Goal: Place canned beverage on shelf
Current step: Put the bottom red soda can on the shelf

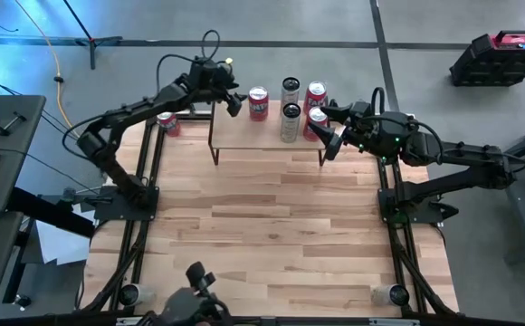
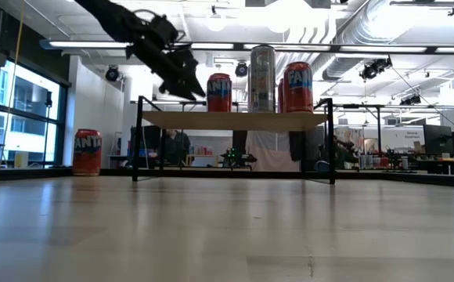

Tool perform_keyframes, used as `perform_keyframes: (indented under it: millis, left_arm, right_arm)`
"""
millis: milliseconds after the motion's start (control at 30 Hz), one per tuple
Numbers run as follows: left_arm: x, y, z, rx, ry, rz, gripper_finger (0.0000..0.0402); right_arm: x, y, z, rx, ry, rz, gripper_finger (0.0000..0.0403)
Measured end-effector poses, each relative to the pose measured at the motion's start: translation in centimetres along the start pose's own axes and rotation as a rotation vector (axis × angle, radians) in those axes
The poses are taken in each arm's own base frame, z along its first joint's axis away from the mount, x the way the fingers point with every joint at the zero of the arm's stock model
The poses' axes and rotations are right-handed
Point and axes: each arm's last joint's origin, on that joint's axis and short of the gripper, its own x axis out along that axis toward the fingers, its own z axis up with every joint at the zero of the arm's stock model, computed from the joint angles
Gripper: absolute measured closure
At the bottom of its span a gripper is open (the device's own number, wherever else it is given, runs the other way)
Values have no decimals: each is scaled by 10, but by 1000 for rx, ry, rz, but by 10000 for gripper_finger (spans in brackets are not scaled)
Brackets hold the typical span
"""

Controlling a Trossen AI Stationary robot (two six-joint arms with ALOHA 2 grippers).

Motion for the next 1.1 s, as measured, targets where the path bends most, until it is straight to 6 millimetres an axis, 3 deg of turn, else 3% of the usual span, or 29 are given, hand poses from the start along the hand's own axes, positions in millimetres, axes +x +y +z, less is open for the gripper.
perform_keyframes:
  millis: [767, 900, 1100]
  left_arm:
    - [5, -23, 0, -16, 17, -69, 142]
    - [-5, -27, 2, 2, 34, -79, 142]
    - [-36, -35, 13, 30, 18, -89, 142]
  right_arm:
    - [0, 0, 0, -1, 1, 0, 116]
    - [0, 0, 0, -1, 1, 0, 116]
    - [0, 0, 0, -15, 2, 0, 116]
